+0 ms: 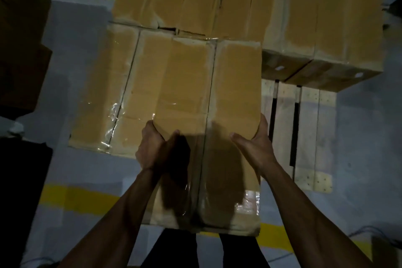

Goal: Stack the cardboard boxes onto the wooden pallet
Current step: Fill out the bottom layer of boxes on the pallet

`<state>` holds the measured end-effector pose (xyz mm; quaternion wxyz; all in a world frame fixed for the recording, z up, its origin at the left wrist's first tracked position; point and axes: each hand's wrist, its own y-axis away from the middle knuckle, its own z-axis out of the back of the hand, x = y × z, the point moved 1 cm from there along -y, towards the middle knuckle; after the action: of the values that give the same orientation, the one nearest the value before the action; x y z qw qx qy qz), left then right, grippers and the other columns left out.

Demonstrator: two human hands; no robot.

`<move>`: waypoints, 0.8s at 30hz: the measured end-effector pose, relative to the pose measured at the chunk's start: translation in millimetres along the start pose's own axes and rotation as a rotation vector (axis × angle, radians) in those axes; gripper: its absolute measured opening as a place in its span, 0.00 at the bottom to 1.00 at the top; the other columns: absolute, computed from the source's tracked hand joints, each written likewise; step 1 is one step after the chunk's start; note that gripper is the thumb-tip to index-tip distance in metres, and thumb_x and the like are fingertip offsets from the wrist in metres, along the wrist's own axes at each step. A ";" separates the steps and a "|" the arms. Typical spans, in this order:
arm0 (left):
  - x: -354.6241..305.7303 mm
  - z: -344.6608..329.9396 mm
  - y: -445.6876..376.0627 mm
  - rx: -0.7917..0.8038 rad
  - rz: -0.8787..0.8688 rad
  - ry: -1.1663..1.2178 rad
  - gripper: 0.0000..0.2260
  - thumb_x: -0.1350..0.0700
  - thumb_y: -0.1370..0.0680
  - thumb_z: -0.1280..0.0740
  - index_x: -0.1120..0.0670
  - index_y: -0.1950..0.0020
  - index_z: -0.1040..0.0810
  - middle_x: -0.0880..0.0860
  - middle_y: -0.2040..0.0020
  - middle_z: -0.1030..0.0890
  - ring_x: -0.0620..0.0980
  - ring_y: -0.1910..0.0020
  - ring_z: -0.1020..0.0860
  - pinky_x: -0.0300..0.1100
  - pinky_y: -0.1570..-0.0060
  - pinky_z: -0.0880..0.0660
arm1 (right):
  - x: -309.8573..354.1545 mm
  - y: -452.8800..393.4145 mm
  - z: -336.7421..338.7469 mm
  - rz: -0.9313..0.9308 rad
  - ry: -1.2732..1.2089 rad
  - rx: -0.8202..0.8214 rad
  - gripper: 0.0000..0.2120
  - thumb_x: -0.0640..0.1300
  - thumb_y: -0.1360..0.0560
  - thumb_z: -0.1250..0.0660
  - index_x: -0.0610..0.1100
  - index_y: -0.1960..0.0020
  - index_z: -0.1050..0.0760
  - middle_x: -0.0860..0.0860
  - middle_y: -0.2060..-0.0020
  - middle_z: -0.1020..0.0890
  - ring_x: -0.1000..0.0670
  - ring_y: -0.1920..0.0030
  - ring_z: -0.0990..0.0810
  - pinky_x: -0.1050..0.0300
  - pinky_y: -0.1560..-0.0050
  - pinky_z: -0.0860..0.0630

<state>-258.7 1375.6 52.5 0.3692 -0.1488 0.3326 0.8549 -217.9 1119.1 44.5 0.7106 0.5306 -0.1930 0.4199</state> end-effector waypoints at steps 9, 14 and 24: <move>49.9 -57.8 -85.8 0.048 -0.062 0.046 0.35 0.43 0.28 0.26 0.61 0.31 0.36 0.58 0.37 0.31 0.63 0.40 0.26 0.51 0.50 0.29 | -50.4 -67.9 -49.2 0.040 0.047 -0.075 0.49 0.58 0.32 0.22 0.62 0.22 0.50 0.56 0.37 0.28 0.44 0.36 0.26 0.36 0.34 0.27; 62.3 -76.9 -118.5 0.001 -0.182 -0.005 0.46 0.45 0.31 0.22 0.67 0.25 0.41 0.64 0.29 0.33 0.64 0.31 0.32 0.55 0.35 0.30 | -66.0 -96.5 -69.6 0.083 0.017 -0.089 0.52 0.66 0.37 0.23 0.65 0.23 0.51 0.53 0.30 0.29 0.43 0.33 0.27 0.36 0.35 0.26; 65.8 -94.3 -160.8 -0.106 -0.185 0.026 0.54 0.36 0.38 0.27 0.65 0.24 0.43 0.62 0.26 0.35 0.61 0.27 0.37 0.52 0.28 0.38 | -78.9 -135.5 -97.1 0.144 -0.044 -0.137 0.51 0.54 0.32 0.22 0.58 0.20 0.51 0.51 0.26 0.33 0.52 0.34 0.32 0.50 0.36 0.29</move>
<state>-185.4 1428.1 -123.4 0.4341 -0.2092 0.2765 0.8315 -171.1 1165.7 -127.8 0.7088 0.4745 -0.2743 0.4441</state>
